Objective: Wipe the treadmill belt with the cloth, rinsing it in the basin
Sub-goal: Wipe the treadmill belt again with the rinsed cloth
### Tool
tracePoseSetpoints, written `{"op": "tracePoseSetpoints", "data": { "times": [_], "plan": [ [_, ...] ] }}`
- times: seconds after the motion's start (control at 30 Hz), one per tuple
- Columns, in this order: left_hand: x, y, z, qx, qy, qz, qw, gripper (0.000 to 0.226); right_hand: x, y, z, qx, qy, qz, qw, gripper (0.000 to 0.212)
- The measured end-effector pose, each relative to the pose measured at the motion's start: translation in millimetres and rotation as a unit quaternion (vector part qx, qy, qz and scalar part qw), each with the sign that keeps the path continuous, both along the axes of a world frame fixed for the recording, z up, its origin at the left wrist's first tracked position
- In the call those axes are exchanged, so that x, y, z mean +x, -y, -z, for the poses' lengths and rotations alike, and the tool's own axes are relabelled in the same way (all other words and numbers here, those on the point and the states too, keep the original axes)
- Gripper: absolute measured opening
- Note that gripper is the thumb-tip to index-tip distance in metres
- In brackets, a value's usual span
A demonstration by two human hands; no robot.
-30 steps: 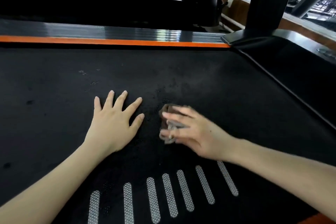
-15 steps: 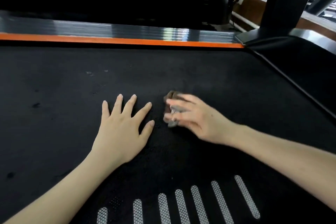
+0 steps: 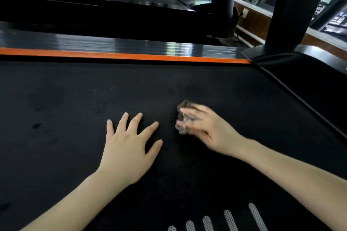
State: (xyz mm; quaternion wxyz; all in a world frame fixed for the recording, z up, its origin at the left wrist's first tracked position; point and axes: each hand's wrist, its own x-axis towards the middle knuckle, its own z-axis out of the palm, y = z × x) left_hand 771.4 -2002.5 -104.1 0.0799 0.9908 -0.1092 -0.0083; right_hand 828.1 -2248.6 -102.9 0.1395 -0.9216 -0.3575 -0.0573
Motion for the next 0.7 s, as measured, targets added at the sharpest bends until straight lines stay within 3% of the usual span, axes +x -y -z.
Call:
{"op": "tracePoseSetpoints", "data": {
  "times": [0.1, 0.23, 0.4, 0.47, 0.6, 0.7],
  "plan": [
    [27.6, 0.7, -10.0, 0.003, 0.015, -0.022, 1.0, 0.065, 81.9, -0.3, 4.1, -0.02, 0.025, 0.117, 0.993, 0.033],
    [72.2, -6.3, -13.5, 0.06, 0.026, -0.029, 0.997, 0.06, 152.8, 34.9, 6.2, 0.009, 0.027, 0.311, 0.95, 0.031],
    [85.6, -11.7, 9.6, 0.056, 0.035, -0.037, 0.997, 0.086, 180.3, 28.2, 3.0, 0.041, 0.033, 0.45, 0.892, 0.031],
    [87.5, -10.6, 12.9, 0.06, 0.041, -0.038, 0.997, 0.09, 181.6, 5.4, 1.7, 0.063, 0.056, 0.425, 0.901, 0.031],
    [87.9, -10.4, 12.3, 0.051, 0.051, -0.041, 0.997, 0.091, 165.7, -61.8, 8.2, 0.023, 0.098, 0.246, 0.964, 0.029],
    [86.1, -10.5, 12.6, 0.047, 0.054, -0.039, 0.997, 0.091, 150.1, -74.4, 6.4, 0.004, 0.081, 0.152, 0.985, 0.03]
  ]
}}
